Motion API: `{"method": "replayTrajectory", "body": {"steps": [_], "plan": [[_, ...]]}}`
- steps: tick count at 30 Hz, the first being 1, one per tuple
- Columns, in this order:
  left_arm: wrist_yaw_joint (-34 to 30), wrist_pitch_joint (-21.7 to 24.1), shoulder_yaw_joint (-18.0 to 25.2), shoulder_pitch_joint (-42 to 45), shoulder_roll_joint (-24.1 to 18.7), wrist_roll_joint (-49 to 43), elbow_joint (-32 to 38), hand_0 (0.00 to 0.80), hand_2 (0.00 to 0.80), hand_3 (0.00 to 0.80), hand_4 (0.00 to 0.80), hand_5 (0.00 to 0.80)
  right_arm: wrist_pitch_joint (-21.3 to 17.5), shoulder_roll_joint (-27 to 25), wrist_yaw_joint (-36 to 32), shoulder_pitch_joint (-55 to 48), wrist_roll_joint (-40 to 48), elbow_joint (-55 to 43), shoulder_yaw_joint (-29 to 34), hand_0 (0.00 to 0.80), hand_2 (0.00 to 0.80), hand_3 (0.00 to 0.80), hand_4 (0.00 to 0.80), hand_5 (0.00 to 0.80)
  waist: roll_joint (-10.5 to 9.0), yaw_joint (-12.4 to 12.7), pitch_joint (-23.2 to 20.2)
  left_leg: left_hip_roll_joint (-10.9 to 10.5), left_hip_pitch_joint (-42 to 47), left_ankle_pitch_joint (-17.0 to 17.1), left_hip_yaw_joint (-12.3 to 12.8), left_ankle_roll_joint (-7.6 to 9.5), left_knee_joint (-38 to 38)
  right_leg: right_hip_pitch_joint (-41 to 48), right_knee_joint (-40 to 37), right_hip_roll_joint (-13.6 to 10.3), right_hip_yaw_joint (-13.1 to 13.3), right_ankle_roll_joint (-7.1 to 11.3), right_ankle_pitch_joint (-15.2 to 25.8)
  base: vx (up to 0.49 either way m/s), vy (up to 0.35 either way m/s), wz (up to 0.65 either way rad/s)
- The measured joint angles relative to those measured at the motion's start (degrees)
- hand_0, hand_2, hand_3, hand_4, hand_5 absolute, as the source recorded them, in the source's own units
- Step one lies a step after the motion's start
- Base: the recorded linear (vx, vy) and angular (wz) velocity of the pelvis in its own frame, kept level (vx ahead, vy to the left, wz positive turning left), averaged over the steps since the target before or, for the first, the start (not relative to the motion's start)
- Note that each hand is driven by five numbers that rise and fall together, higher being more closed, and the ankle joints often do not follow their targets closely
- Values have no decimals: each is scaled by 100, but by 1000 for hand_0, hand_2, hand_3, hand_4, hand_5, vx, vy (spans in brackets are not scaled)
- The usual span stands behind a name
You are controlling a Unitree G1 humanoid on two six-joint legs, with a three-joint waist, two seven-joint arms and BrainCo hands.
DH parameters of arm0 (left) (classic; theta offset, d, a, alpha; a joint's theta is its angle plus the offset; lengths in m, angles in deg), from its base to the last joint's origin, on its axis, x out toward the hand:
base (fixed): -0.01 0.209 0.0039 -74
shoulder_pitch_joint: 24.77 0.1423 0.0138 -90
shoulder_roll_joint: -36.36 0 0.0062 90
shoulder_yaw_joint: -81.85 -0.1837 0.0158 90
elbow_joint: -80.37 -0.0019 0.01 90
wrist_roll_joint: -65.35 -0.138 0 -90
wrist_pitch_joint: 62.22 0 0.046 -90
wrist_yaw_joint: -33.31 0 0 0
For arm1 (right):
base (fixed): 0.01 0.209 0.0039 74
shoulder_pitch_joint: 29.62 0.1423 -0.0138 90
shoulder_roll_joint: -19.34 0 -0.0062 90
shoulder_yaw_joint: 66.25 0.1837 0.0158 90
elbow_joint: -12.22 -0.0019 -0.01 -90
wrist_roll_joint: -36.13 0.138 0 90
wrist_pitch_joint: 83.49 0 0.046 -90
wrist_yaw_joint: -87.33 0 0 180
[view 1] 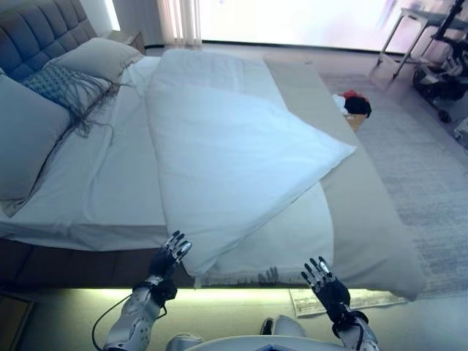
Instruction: Make the bed neatly
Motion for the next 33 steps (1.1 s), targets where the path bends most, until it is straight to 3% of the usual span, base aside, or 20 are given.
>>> {"method": "replayTrajectory", "body": {"steps": [2, 3, 4, 5, 6, 7, 8, 10, 14, 16, 18, 20, 22, 23, 24, 26, 28, 31, 33], "plan": [[-68, 14, -72, 54, -12, 4, 5, 0, 0, 0, 0, 0, 0, -86, 41, 14, 2, 19, 7, 0, 0, 0, 0, 0, -9, 4, -1, 58, -149, 12, -12, 39, 417, -18, 36, 87, 29, -78, -69, 133, -237, -7], [-86, 15, -95, 66, -18, 3, 3, 0, 0, 0, 0, 0, 2, -125, 59, 16, 12, 55, 19, 0, 0, 0, 0, 0, -64, 9, -6, 63, -369, 93, -14, 147, 809, -27, -17, 93, 35, -95, -74, 112, -223, -4], [-97, 16, -174, 75, -21, 2, 4, 0, 0, 0, 0, 0, 1, -173, 82, -8, 80, 78, 43, 0, 0, 0, 0, 0, -96, 10, -2, 131, -791, 383, -23, 312, 1434, 121, -244, 171, 29, -59, -43, 95, -194, 5], [-108, 42, -282, 89, -28, 2, 8, 0, 0, 0, 0, 0, 0, -197, 89, -41, 116, 63, 42, 0, 0, 0, 0, 0, -155, 12, -10, 206, -1011, 666, -20, 308, 1784, 207, -274, 190, -29, -19, -52, 96, -162, 8], [-143, 57, -340, 119, -84, 1, 48, 0, 0, 0, 0, 0, -9, -226, 97, -86, 142, 34, 34, 0, 0, 0, 0, 0, -208, -13, -16, 211, -1174, 935, -8, 172, 2004, 277, -427, 229, -77, -283, -52, 98, -125, 12], [-167, 53, -417, 167, -48, 1, 56, 0, 0, 0, 0, 0, -8, -278, 125, -119, 193, 36, 27, 0, 0, 0, 0, 0, -259, -3, -19, 257, -1268, 1202, -74, -6, 2211, 420, -584, 273, -91, -340, -74, 116, -89, 12], [-250, 51, -527, 240, -18, -1, 132, 0, 0, 0, 0, 0, -9, -356, 130, -200, 265, 14, 34, 0, 0, 0, 0, 0, -279, -26, -11, 304, -1420, 1245, -67, -114, 2398, 529, -778, 311, -178, -362, -81, 138, -54, 13], [-351, 53, -518, 295, 3, -2, 205, 0, 0, 0, 0, 0, -2, -422, 169, -247, 346, 8, 26, 0, 0, 0, 0, 0, -236, -26, 9, 340, -1530, 1144, 3, -262, 2225, 599, -1060, 409, -290, -358, -78, 157, 24, -1], [-391, 52, -482, 305, -19, -1, 208, 0, 0, 0, 0, 0, 14, -379, 352, -354, 566, -157, -11, 0, 0, 0, 0, 0, -148, -10, 53, 454, -1370, 1159, -17, -246, 585, 887, -1737, 826, -410, -244, 6, 220, 138, 5], [-421, 47, -486, 299, 6, -5, 205, 0, 0, 0, 0, 0, 9, -350, 375, -454, 585, -232, -11, 0, 0, 0, 0, 0, -73, -26, 68, 642, -1379, 1174, -29, -262, 141, 933, -1760, 998, -443, -237, 11, 225, 200, 16], [-464, 46, -488, 299, 51, -20, 186, 0, 0, 0, 0, 0, 3, -345, 402, -511, 587, -244, -11, 0, 0, 0, 0, 0, 8, 4, 82, 671, -1401, 1168, -12, -269, 96, 946, -1716, 1001, -454, -242, 8, 209, 215, -6], [-565, 42, -490, 297, 64, -51, 169, 0, 0, 0, 0, 0, -29, -386, 419, -517, 614, -329, -2, 0, 0, 0, 0, 0, 212, 11, 124, 629, -1375, 1169, 11, -264, 90, 1013, -1594, 970, -464, -312, 13, 221, 255, -5], [-631, 41, -491, 263, 90, -51, 167, 0, 0, 0, 0, 0, -128, -443, 436, -549, 620, -425, -9, 0, 0, 0, 0, 0, 421, -13, 128, 461, -1237, 1053, 17, -304, -43, 875, -1108, 788, -470, -464, -74, 246, 300, -6], [-633, 42, -479, 252, 76, -49, 149, 0, 0, 0, 0, 0, -142, -425, 476, -550, 619, -430, -43, 0, 0, 0, 0, 0, 458, -9, 82, 332, -1079, 915, 17, -626, -170, 770, -777, 604, -412, -326, -259, 250, 302, -10], [-624, 39, -474, 221, 28, -46, 155, 0, 0, 0, 0, 0, -139, -381, 522, -543, 615, -456, -67, 0, 0, 0, 0, 0, 455, -5, 41, 162, -1002, 885, 108, -666, -226, 706, -526, 369, -346, -192, -390, 247, 280, -6], [-572, 40, -376, 179, -54, -36, 198, 0, 0, 0, 0, 0, -120, -297, 540, -531, 586, -489, -126, 0, 0, 0, 0, 0, 381, 41, 6, -76, -854, 811, 352, -558, -247, 719, -343, 23, -282, 2, -517, 233, 287, -6], [-432, 40, -286, 129, -146, 10, 284, 0, 0, 0, 0, 0, -121, -188, 543, -483, 485, -493, -252, 0, 0, 0, 0, 0, 237, 180, -19, -330, -695, 703, 424, -409, -243, 716, -126, -248, -197, 180, -628, 230, 332, -11], [-312, 32, -267, -51, -153, 19, 275, 0, 0, 0, 0, 0, -171, 31, 618, -329, 427, -471, -369, 0, 0, 0, 0, 0, 174, 245, -60, -576, -598, 589, 292, -256, -216, 725, 245, -539, -218, 209, -707, 190, 357, 13], [-272, -1, -284, -185, -146, 19, 260, 0, 0, 0, 0, 0, -236, 134, 711, -214, 364, -429, -388, 0, 0, 0, 0, 0, 210, 251, -70, -662, -569, 516, 187, -217, -228, 720, 565, -627, -191, 108, -663, 181, 256, 36]]}}
